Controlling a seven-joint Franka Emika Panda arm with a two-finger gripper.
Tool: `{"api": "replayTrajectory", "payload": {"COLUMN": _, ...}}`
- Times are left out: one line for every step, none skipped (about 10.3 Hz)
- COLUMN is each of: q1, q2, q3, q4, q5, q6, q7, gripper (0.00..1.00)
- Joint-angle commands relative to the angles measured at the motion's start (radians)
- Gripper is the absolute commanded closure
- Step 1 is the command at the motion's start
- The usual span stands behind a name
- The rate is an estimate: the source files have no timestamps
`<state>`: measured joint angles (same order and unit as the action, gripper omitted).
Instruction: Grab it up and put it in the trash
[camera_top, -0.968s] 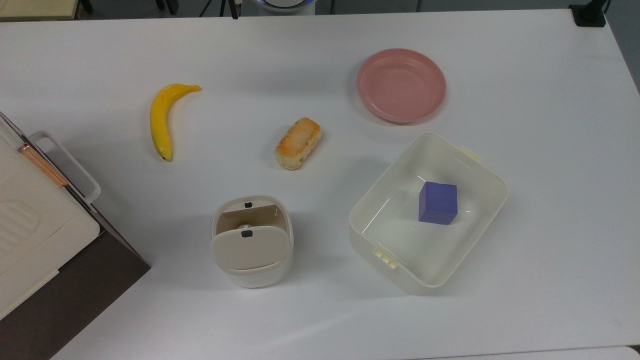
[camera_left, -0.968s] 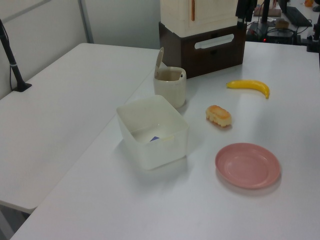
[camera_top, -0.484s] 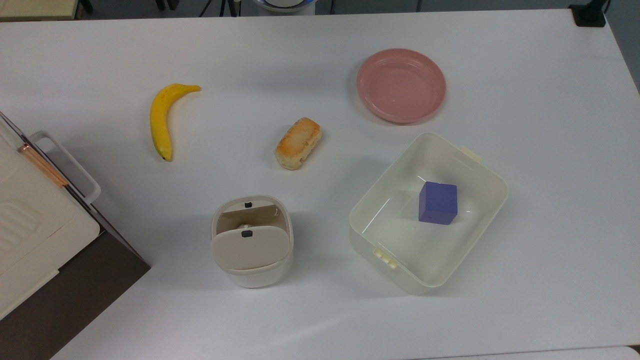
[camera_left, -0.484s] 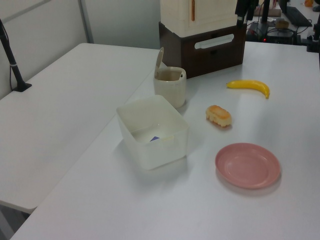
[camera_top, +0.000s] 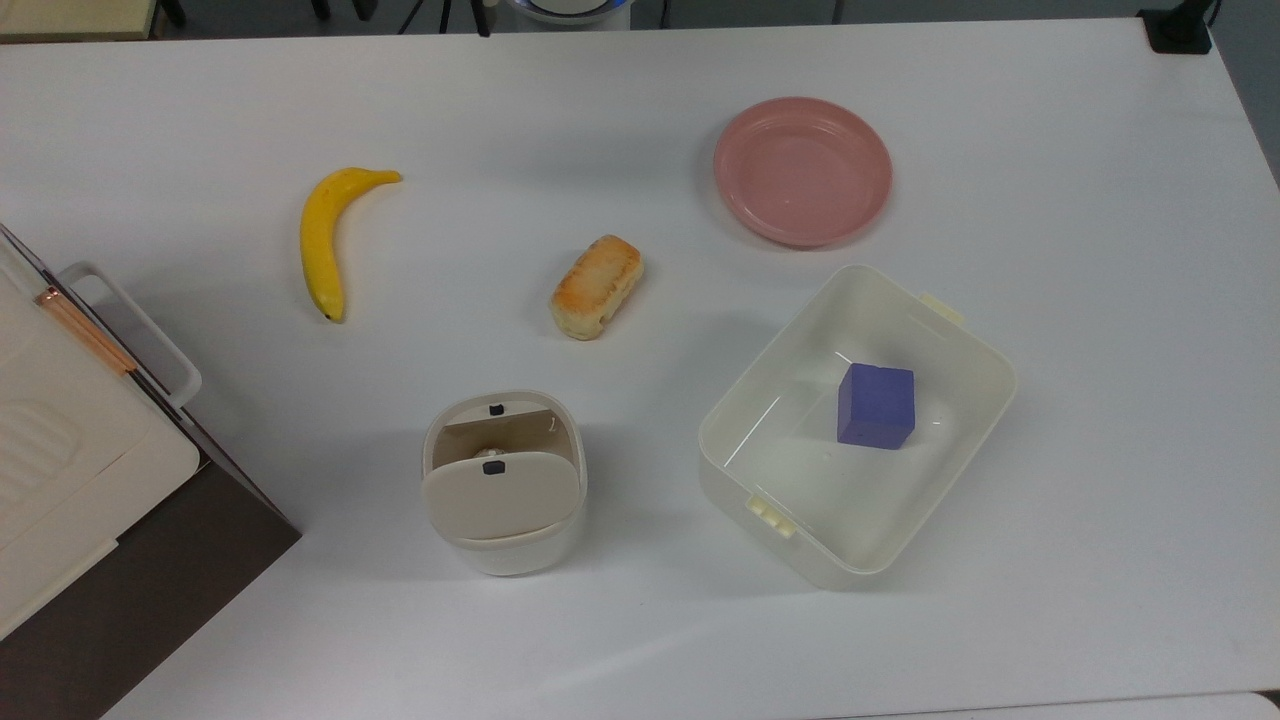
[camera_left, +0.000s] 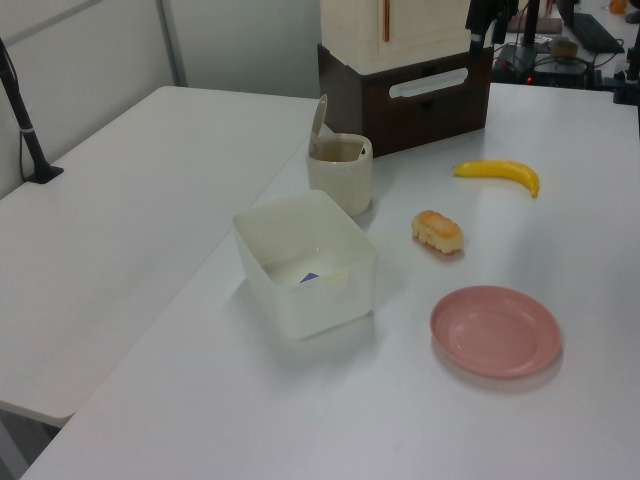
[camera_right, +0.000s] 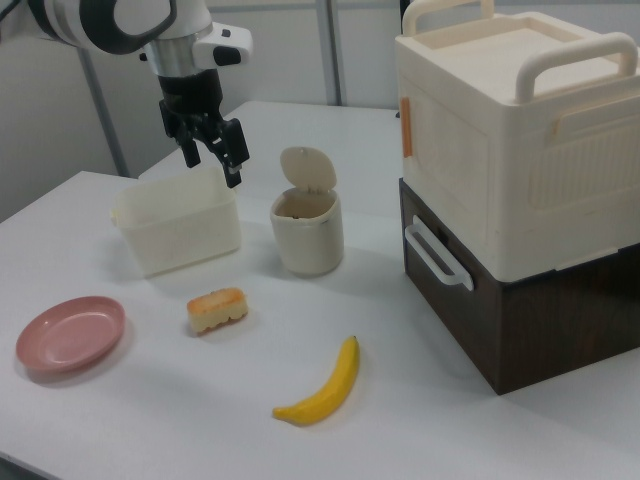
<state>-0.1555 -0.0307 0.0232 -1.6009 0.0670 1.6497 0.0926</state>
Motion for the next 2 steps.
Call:
{"api": "replayTrajectory", "payload": {"q1": 0.025, "q2": -0.014, "q3": -0.002, "q4": -0.010, "q5": 0.022, "q6": -0.022, "q7": 0.022, "gripper": 0.00}}
{"api": "replayTrajectory", "payload": {"q1": 0.027, "q2": -0.014, "q3": -0.002, "q4": -0.010, "q5": 0.022, "q6": -0.022, "q7": 0.022, "gripper": 0.00}}
